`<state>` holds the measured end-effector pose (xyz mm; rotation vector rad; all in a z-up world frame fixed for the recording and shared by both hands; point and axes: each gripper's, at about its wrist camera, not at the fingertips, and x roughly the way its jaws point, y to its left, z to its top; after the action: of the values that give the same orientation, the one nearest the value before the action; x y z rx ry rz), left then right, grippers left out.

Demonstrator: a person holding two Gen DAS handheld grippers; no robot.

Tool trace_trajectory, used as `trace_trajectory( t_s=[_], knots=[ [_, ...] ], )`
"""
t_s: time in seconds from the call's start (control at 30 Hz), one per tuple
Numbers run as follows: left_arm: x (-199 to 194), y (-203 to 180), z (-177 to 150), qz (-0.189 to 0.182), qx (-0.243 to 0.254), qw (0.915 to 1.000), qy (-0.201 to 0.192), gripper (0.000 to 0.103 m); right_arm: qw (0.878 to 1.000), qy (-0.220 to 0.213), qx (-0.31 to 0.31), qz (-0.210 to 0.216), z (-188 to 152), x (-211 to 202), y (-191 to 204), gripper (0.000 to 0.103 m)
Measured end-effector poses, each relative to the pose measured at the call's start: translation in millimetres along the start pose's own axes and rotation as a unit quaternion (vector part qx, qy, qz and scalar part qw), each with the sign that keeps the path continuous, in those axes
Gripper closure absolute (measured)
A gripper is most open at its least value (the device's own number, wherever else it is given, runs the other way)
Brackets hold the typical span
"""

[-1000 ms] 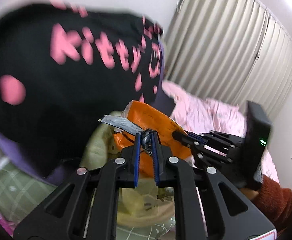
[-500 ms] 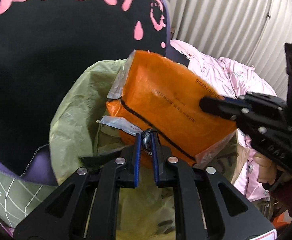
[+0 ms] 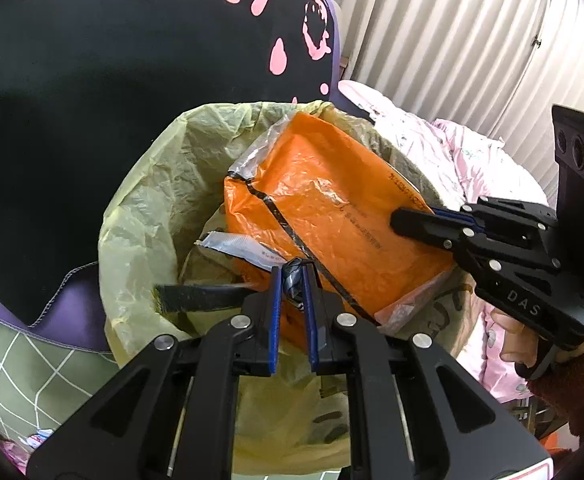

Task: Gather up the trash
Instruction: 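Carry both items to the yellow-lined bin and open both grippers over it, then move both grippers back over the snacks on the table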

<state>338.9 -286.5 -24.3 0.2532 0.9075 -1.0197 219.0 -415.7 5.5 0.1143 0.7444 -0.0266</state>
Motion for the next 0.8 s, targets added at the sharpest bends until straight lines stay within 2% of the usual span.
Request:
trace_trajectory(
  t_s=[0.1,0.17,0.23,0.27,0.3,0.33,0.47,0.6,0.7,0.8],
  knots=[
    [-10,4,1,-0.007,-0.013,0.9998,-0.013,0.092,1.000,-0.009,0.007,-0.001,-1,-9,2,0.099],
    [-20,7,0,-0.014,-0.022,0.9994,-0.023,0.087,1.000,-0.018,0.013,0.001,-2,-14,4,0.098],
    [-33,11,-2,-0.012,-0.027,0.9990,-0.035,0.074,1.000,-0.024,0.017,-0.002,-2,-17,5,0.096],
    [-41,13,-4,-0.007,-0.029,0.9987,-0.042,0.072,0.999,-0.027,0.018,-0.004,-2,-19,6,0.088],
    [-47,15,-7,-0.003,-0.033,0.9983,-0.048,0.069,0.999,-0.029,0.019,-0.008,-1,-20,7,0.075],
    [-53,17,-9,0.001,-0.037,0.9980,-0.052,0.068,0.999,-0.033,0.021,-0.014,-1,-22,8,0.070],
    [-90,33,-32,0.034,-0.066,0.9940,-0.081,0.066,0.998,-0.048,0.022,-0.036,2,-30,16,0.068],
    [-128,52,-64,0.079,-0.099,0.9850,-0.116,0.066,0.996,-0.075,0.021,-0.052,6,-42,31,0.068],
    [-160,75,-103,0.126,-0.142,0.9714,-0.143,0.066,0.995,-0.090,0.020,-0.048,9,-50,50,0.068],
    [-182,95,-135,0.166,-0.170,0.9596,-0.151,0.065,0.994,-0.101,0.011,-0.039,9,-53,78,0.066]
  ],
)
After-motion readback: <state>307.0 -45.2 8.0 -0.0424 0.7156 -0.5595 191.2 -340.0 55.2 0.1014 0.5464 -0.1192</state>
